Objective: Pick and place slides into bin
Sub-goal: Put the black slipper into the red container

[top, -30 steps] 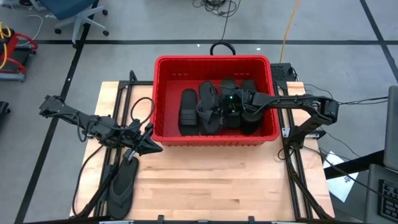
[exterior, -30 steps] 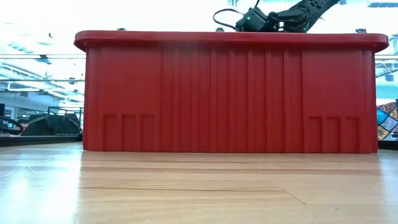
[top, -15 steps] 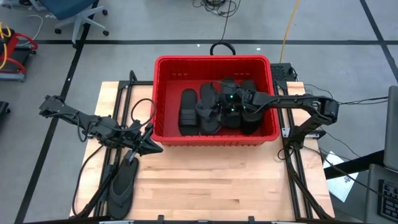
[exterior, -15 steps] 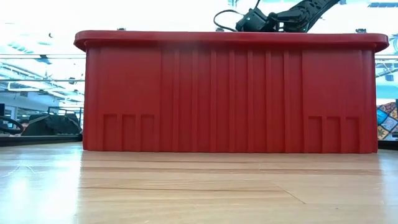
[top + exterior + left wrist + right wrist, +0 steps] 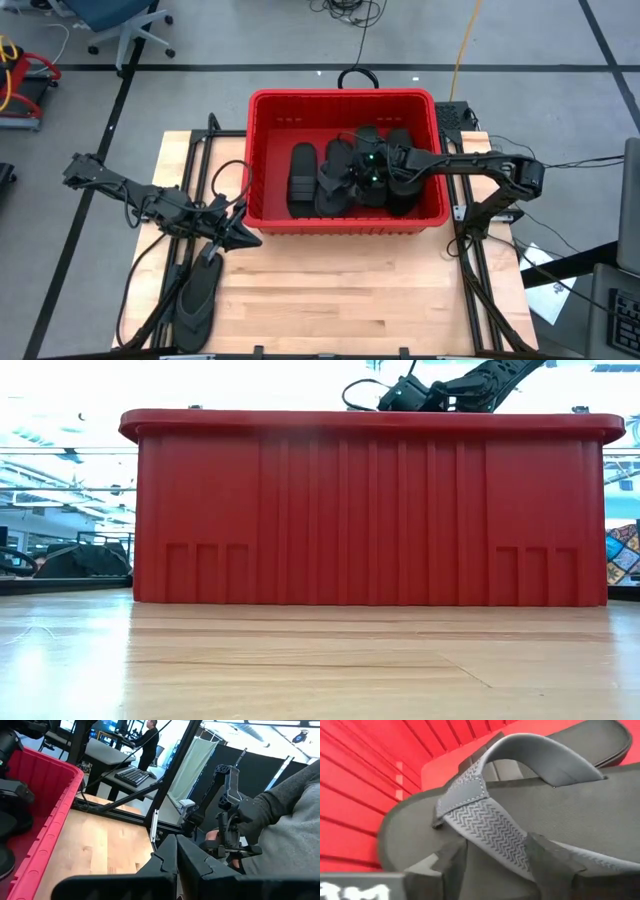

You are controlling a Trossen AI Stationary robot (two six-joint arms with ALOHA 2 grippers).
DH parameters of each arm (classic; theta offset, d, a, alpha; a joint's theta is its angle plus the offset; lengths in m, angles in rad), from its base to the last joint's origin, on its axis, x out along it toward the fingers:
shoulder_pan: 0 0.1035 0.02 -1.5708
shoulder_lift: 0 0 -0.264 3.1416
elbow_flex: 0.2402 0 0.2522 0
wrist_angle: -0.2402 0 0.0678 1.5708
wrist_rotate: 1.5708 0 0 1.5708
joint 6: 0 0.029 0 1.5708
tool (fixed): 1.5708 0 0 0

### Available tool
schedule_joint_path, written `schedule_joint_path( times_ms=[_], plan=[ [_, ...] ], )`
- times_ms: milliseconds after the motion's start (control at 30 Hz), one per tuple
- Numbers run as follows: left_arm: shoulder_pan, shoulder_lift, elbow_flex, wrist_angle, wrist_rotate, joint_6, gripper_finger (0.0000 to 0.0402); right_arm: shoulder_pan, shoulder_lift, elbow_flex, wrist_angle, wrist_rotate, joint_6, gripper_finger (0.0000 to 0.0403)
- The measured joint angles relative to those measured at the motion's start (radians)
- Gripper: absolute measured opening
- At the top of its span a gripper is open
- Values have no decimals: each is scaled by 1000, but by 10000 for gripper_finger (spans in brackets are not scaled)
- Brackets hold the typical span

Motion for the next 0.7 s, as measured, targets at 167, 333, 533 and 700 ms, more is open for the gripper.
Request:
schedule_joint_path(
  times_ms=[167, 333, 533, 700],
  plan=[
    [-1, 0, 0, 0, 1, -5, 6, 0, 0, 0, -12, -33, -29, 238],
    [0, 0, 0, -1, 13, -27, 3, 1, -5, 0, -48, -53, -51, 251],
    [0, 0, 0, -1, 30, -31, 9, 1, -33, 0, -43, -56, -57, 243],
    [0, 0, 0, -2, 31, -24, 2, 1, -98, -1, -30, -45, -59, 225]
  ],
)
